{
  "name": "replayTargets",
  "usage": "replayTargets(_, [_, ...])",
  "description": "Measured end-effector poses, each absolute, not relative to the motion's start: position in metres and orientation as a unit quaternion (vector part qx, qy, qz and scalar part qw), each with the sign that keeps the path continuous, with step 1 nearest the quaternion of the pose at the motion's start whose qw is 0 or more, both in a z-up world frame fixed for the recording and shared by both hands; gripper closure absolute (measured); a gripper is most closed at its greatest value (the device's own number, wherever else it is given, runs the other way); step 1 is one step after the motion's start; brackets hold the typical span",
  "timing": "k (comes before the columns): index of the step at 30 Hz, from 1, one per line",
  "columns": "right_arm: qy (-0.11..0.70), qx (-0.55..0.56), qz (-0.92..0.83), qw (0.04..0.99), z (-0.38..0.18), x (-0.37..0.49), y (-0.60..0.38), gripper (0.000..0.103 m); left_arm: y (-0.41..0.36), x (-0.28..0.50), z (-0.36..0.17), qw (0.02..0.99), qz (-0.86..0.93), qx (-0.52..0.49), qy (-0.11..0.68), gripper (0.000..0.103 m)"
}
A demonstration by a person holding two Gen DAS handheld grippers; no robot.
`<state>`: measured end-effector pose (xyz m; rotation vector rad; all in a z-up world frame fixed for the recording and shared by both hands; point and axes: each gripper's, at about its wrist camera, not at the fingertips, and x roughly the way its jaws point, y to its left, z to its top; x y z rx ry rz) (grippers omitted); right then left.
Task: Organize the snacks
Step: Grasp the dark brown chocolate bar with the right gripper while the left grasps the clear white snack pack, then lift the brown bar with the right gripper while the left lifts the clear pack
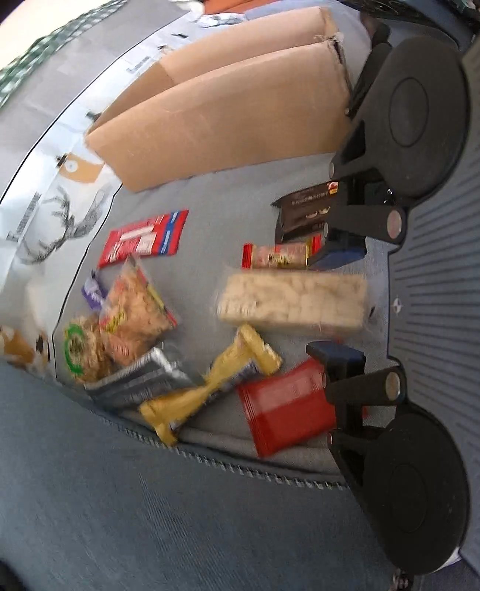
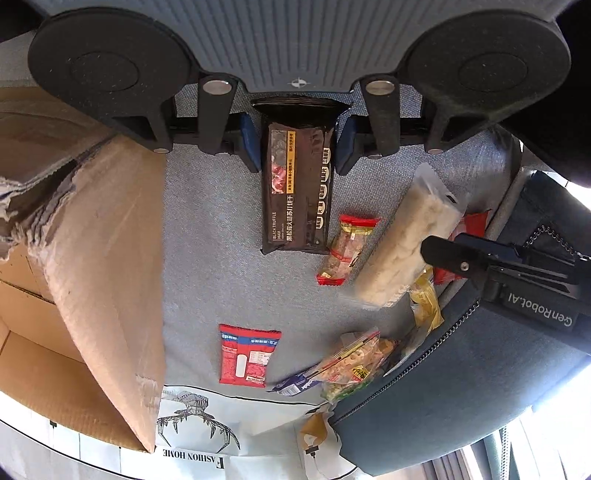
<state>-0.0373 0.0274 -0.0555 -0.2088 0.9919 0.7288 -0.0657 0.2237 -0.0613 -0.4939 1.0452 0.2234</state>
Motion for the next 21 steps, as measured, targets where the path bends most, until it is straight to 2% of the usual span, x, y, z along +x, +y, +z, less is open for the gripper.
replayTargets(7, [0.466, -0.096, 0.34, 0.811, -0.056, -0.036, 0.028, 0.055, 0.202, -0.046, -0.067, 0.831, 0.105, -0.188, 0.513, 0.054])
replayTargets(21, [0.458, -0.113, 0.337, 0.815, -0.059, -0.038, 0.035, 0.054, 0.206, -0.023, -0.085, 0.803, 0.115, -0.214, 0.544, 0.052])
